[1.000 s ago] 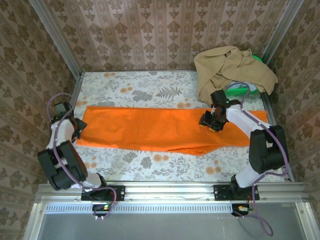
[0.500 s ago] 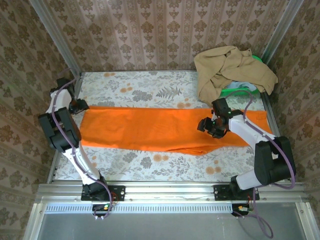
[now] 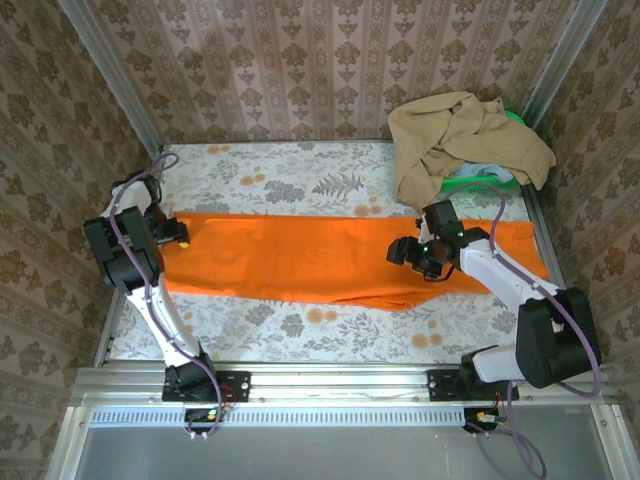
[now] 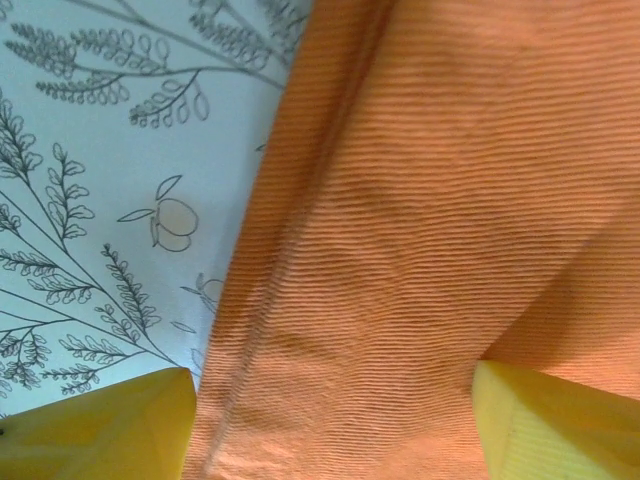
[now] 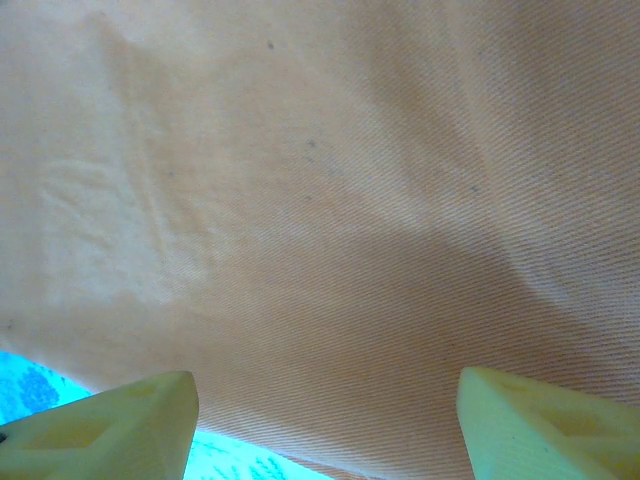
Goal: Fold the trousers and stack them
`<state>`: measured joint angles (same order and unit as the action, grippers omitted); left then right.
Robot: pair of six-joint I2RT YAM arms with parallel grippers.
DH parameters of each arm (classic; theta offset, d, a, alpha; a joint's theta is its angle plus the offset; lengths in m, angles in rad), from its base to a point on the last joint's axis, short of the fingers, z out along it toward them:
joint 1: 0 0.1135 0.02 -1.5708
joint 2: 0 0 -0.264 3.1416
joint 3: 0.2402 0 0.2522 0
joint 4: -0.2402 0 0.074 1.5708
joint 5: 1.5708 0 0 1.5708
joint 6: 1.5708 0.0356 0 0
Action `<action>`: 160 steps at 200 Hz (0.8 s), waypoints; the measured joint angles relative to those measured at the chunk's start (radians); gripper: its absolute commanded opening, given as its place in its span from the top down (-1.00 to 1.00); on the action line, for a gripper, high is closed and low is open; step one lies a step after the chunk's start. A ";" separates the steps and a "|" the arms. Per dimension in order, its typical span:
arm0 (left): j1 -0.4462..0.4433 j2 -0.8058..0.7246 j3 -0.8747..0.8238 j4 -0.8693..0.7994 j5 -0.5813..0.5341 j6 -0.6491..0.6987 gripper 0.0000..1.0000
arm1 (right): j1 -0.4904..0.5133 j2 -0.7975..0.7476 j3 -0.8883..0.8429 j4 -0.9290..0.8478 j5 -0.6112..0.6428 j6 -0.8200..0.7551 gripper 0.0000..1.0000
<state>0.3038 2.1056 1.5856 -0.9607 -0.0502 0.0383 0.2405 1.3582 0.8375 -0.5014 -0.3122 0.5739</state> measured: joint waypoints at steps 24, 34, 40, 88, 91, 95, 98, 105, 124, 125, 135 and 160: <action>0.009 0.009 -0.002 -0.002 0.019 0.003 -0.22 | 0.000 -0.030 0.000 -0.001 -0.003 0.000 -0.42; 0.006 0.010 -0.002 -0.002 0.025 0.007 -0.10 | 0.000 -0.044 0.000 -0.001 -0.003 0.000 -0.42; 0.005 0.010 -0.001 -0.003 0.027 0.008 0.01 | 0.000 -0.053 0.000 -0.002 -0.003 0.000 -0.42; 0.006 0.011 0.005 -0.015 0.047 0.009 1.00 | 0.000 -0.096 0.000 -0.010 -0.002 0.000 -0.42; 0.006 0.011 0.007 -0.016 0.045 0.009 1.00 | 0.000 -0.099 0.000 -0.013 -0.002 0.000 -0.41; 0.006 0.011 0.007 -0.016 0.044 0.010 1.00 | 0.000 -0.103 0.000 -0.017 -0.001 0.000 -0.41; 0.006 0.011 0.008 -0.016 0.043 0.005 1.00 | 0.000 -0.106 0.000 -0.020 0.000 0.000 -0.42; 0.006 0.011 0.008 -0.017 0.043 0.007 1.00 | 0.000 -0.112 0.000 -0.025 0.001 0.000 -0.42; 0.003 0.009 0.008 -0.019 0.034 0.002 1.00 | 0.000 -0.122 0.000 -0.028 0.002 0.000 -0.41; 0.002 0.008 0.008 -0.019 0.034 0.002 1.00 | 0.000 -0.123 0.000 -0.028 0.002 0.000 -0.41; -0.007 0.003 0.005 -0.021 0.020 -0.005 1.00 | 0.000 -0.126 0.000 -0.028 0.002 0.000 -0.41; -0.043 -0.043 -0.025 -0.035 -0.026 -0.046 1.00 | 0.000 -0.126 0.000 -0.028 0.005 0.000 -0.41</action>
<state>0.2611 2.0624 1.5604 -0.9958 -0.0765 -0.0074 0.2405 1.2320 0.8375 -0.5297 -0.3069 0.5743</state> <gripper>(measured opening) 0.059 0.706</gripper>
